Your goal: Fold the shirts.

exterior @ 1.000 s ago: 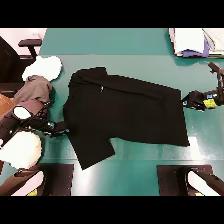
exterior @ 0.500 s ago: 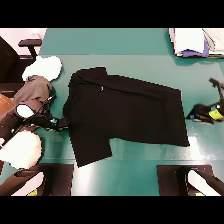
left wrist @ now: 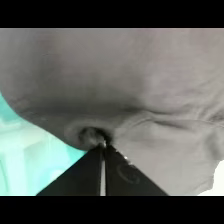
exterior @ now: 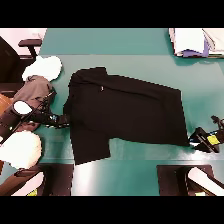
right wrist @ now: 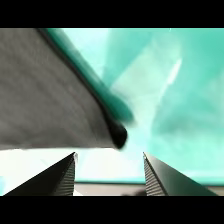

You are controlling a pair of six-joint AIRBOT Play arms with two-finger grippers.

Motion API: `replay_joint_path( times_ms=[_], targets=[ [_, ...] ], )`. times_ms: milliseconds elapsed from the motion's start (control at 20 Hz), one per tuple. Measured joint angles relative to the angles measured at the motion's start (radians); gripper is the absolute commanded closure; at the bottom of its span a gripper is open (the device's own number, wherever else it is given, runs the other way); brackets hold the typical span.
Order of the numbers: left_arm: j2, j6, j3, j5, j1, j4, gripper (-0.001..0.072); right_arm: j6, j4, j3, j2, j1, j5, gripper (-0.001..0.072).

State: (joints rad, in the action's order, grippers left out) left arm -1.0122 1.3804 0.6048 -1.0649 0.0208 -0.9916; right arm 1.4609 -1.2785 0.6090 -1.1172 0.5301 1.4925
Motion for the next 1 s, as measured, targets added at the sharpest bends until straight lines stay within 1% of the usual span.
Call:
replay_joint_path(
  times_ms=[50, 100, 150, 200, 250, 300, 350, 500, 650, 800, 1000],
  targets=[
    [0.000, -0.001, 0.001, 0.000, 0.000, 0.006, 0.0687, 0.000, 0.018, -0.010, -0.010, -0.013, -0.023, 0.0284],
    [0.000, -0.001, 0.001, 0.001, 0.000, 0.011, 0.0687, 0.001, 0.037, -0.016, -0.019, -0.031, -0.036, 0.0326],
    [0.000, -0.001, 0.001, 0.001, 0.000, 0.016, 0.0687, 0.002, 0.047, -0.018, -0.027, -0.050, -0.049, 0.0460],
    [0.000, -0.001, 0.001, 0.001, 0.000, 0.019, 0.0688, 0.002, 0.054, -0.018, -0.031, -0.071, -0.072, 0.0552],
    [0.000, -0.002, 0.001, 0.002, 0.000, 0.021, 0.0688, 0.002, 0.062, -0.014, -0.031, -0.090, -0.097, 0.0618],
    [0.001, -0.005, 0.001, 0.003, 0.000, 0.024, 0.0688, 0.001, 0.067, -0.008, -0.026, -0.109, -0.121, 0.0668],
    [0.006, -0.006, 0.001, 0.003, 0.000, 0.024, 0.0689, 0.001, 0.066, 0.003, -0.015, -0.130, -0.144, 0.0692],
    [0.060, -0.007, 0.027, 0.004, 0.000, 0.025, 0.0689, 0.000, 0.075, 0.068, 0.047, -0.192, -0.148, 0.0692],
    [0.163, -0.001, 0.151, -0.003, -0.001, 0.021, 0.0688, 0.000, 0.080, 0.214, 0.139, -0.258, -0.139, 0.0692],
    [0.247, 0.003, 0.397, -0.002, -0.001, 0.003, 0.0688, 0.000, 0.082, 0.467, 0.234, -0.317, -0.144, 0.0692],
    [0.291, 0.006, 0.838, 0.015, -0.001, -0.044, 0.0688, 0.000, 0.074, 0.880, 0.317, -0.341, -0.174, 0.0692]
  ],
)
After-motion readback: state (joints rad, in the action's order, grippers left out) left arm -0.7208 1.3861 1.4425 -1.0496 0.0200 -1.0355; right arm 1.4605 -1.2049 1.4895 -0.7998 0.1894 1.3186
